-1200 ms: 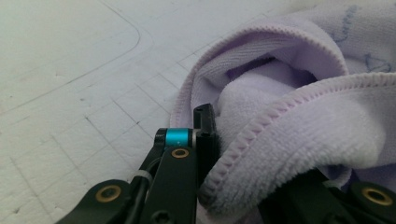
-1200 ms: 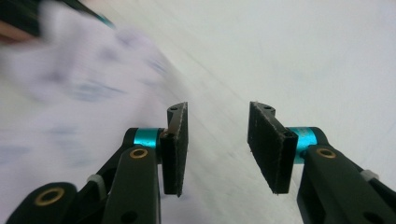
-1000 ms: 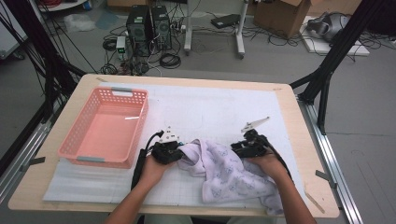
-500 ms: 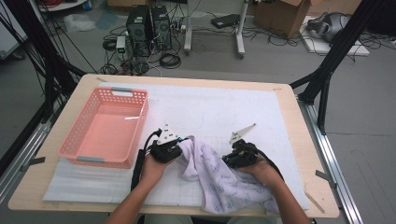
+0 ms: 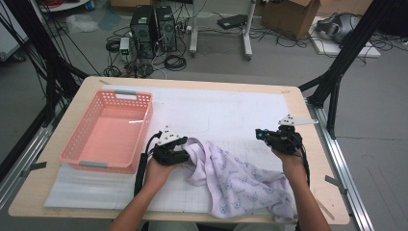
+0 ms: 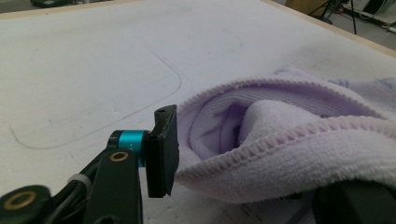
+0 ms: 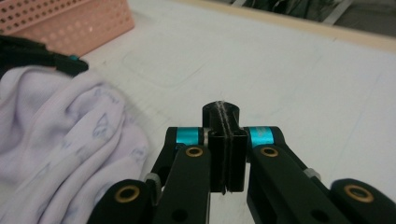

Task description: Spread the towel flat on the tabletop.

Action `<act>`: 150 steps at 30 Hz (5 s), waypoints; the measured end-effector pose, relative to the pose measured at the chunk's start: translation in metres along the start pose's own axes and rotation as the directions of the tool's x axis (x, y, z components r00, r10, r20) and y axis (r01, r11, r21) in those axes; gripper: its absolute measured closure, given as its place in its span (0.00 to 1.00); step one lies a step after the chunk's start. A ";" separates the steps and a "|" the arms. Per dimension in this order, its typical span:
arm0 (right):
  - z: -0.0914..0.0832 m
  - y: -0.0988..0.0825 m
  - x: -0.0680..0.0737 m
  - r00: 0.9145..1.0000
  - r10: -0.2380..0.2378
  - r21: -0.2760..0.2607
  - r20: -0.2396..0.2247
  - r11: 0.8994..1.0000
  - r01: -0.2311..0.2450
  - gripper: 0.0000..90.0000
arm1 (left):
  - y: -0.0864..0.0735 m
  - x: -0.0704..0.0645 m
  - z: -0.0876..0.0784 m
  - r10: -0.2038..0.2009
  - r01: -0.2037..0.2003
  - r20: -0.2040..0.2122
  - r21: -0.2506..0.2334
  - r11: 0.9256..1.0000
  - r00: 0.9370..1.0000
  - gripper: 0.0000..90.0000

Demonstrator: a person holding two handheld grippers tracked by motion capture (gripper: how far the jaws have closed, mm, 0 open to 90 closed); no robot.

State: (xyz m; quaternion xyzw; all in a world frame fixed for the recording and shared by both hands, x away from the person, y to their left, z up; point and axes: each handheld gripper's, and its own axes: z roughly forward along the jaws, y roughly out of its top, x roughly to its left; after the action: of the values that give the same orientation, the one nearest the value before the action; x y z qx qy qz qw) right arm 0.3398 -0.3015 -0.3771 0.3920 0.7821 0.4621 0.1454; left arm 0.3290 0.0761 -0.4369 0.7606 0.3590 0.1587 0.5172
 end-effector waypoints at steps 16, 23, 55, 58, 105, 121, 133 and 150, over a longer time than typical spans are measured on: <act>0.079 -0.017 0.049 0.894 0.016 0.273 -0.448 0.955 0.120 0.89 | 0.000 -0.003 -0.001 0.059 -0.059 -0.005 0.012 0.998 0.998 0.84; 0.011 0.018 0.015 0.986 -0.011 -0.070 -0.169 0.998 -0.001 0.90 | 0.004 -0.003 -0.004 0.034 -0.035 -0.031 -0.027 0.999 0.999 0.58; -0.038 -0.042 0.032 0.982 -0.078 -0.041 -0.174 0.997 0.072 0.64 | 0.012 -0.032 0.031 0.048 -0.054 0.152 0.041 0.998 0.987 0.53; -0.056 -0.046 0.008 0.999 -0.012 -0.071 -0.039 0.997 0.009 0.67 | 0.019 -0.039 0.045 0.041 -0.053 0.175 0.066 0.996 0.984 0.52; 0.084 -0.020 0.015 0.990 0.059 0.288 -0.128 0.957 -0.020 0.70 | -0.022 -0.018 -0.040 0.006 -0.023 0.119 0.140 0.990 0.993 0.69; 0.002 0.011 0.007 0.999 -0.020 -0.051 0.035 0.998 0.022 0.96 | 0.021 -0.006 0.000 -0.032 0.029 0.077 0.039 0.999 0.996 0.44; 0.012 0.004 -0.008 0.982 -0.002 0.044 0.187 0.999 -0.007 0.84 | 0.010 -0.021 0.055 -0.045 0.030 0.086 0.159 0.987 0.995 0.43; 0.000 -0.042 0.001 0.994 0.082 0.136 0.073 0.987 -0.091 0.51 | 0.010 -0.032 0.035 0.094 -0.106 0.065 0.235 0.966 0.994 0.92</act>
State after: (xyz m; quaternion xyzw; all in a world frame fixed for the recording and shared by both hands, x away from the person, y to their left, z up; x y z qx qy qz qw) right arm 0.3191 -0.3123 -0.4121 0.4501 0.7893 0.3988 0.1238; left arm 0.3323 0.0271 -0.4381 0.8382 0.3228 0.1200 0.4228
